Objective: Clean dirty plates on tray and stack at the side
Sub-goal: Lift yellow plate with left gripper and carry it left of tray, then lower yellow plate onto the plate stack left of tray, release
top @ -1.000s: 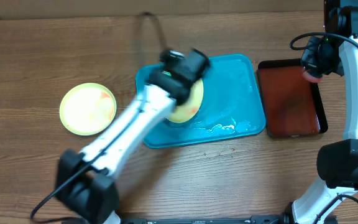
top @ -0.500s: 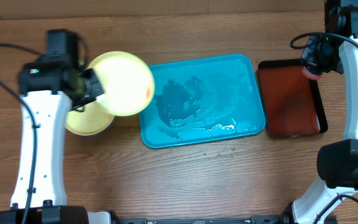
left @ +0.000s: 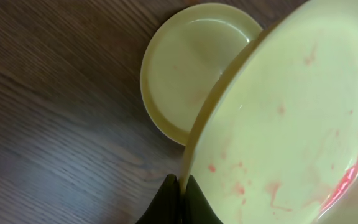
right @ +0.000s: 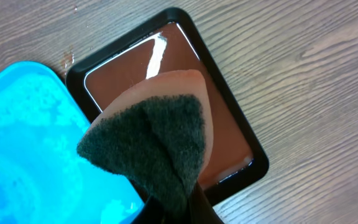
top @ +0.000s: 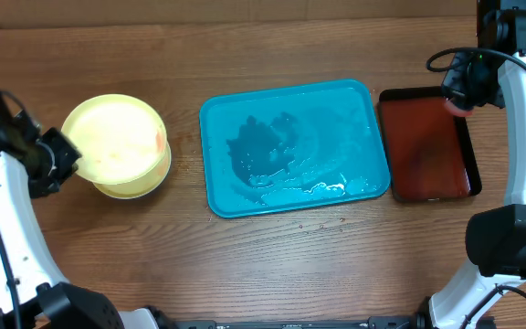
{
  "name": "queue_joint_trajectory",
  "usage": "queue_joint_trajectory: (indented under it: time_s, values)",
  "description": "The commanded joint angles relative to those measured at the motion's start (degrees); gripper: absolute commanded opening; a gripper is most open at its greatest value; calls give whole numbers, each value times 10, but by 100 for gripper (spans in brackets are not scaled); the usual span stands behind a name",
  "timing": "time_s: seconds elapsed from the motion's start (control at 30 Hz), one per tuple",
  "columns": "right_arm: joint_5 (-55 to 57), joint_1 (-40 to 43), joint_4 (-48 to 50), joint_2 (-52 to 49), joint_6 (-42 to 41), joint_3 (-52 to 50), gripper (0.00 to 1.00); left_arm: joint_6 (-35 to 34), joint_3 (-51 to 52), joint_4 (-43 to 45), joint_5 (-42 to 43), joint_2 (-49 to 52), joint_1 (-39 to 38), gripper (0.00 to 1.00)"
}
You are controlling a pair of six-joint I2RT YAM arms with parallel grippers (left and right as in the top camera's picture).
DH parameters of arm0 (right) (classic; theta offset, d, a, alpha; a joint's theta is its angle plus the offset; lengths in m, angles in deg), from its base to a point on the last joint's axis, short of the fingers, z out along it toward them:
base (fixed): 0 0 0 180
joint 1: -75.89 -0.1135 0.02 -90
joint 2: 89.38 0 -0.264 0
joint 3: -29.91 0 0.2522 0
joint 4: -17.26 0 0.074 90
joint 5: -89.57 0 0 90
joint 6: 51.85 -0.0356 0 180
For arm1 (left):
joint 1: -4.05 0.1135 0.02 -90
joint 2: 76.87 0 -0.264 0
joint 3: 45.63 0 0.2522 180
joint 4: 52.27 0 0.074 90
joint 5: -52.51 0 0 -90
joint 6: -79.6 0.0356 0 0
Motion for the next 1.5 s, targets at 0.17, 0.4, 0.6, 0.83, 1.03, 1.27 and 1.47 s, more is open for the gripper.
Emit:
queue_joint_trajectory:
  time_s: [0.17,0.4,0.6,0.83,1.03,1.27,1.47]
  values:
    - [1,2,2,2,-4,1,4,24,139,113,94,-9,46,4]
    - [1,2,1,2,-4,1,4,-25,241,259,76,2,49,4]
    - [1,2,2,2,-4,1,4,-63,272,344,20,56,48,4]
    - [1,2,1,2,-4,0,4,-67,272,411,29,144,47,4]
    - [1,2,1,2,-4,0,4,-59,272,419,68,174,33,31]
    - [1,2,1,2,-2,0,4,-18,211,362,75,173,3,62]
    - [-10,2,2,-8,43,-3,9,22,87,233,44,173,-21,68]
